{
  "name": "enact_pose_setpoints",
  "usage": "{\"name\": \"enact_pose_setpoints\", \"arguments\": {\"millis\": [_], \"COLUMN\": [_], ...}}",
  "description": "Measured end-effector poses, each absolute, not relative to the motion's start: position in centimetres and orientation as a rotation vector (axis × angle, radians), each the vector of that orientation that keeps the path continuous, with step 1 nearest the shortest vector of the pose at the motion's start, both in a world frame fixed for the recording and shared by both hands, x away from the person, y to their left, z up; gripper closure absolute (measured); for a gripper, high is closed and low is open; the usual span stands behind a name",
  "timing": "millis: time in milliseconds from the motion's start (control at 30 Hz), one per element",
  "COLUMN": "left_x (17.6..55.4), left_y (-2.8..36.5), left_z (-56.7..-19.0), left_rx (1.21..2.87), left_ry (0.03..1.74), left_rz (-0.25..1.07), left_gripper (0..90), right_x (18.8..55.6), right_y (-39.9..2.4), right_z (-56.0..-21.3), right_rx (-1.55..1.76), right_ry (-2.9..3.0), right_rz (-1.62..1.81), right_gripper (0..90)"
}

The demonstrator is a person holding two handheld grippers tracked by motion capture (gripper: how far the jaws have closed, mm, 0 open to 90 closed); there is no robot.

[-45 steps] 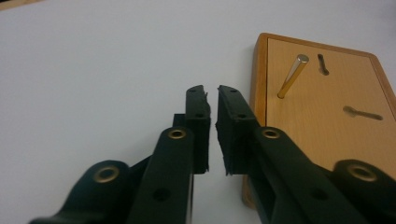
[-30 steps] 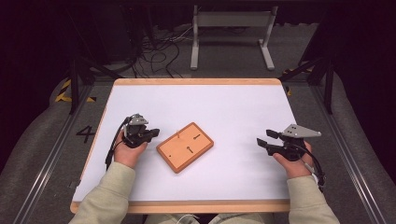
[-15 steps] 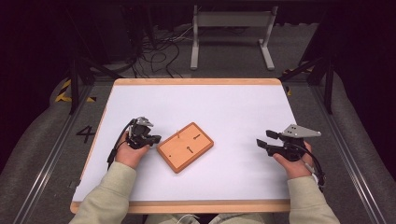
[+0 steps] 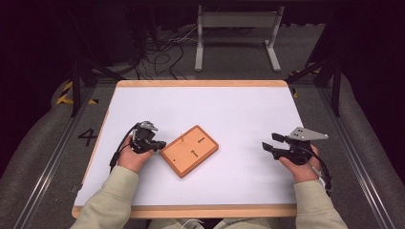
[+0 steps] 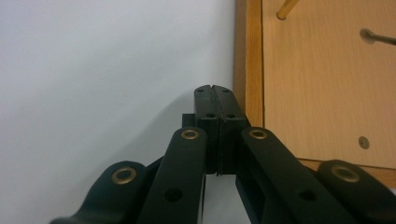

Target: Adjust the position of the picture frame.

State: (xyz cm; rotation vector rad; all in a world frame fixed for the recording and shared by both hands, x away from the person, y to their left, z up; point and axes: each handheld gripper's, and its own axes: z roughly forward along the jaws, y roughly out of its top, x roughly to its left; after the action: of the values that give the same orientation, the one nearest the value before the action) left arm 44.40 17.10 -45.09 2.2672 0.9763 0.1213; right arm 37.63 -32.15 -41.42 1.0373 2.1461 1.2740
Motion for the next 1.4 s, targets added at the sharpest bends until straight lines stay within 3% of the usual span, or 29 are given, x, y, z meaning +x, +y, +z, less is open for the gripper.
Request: {"name": "enact_pose_setpoints", "arguments": {"millis": [567,1400], "left_x": [40.9,37.5], "left_y": [14.3,8.5], "left_z": [-44.9,-45.0], "left_rx": [2.357,2.45], "left_ry": [0.81,0.491], "left_rz": [-0.077,-0.216], "left_gripper": [90.0,90.0], "right_x": [37.9,38.0], "right_y": [-31.8,-31.2], "right_z": [-41.4,-41.4], "right_rx": [1.027,0.985], "right_ry": [2.161,2.173], "right_rz": [1.285,1.284], "right_gripper": [42.1,41.6]}}
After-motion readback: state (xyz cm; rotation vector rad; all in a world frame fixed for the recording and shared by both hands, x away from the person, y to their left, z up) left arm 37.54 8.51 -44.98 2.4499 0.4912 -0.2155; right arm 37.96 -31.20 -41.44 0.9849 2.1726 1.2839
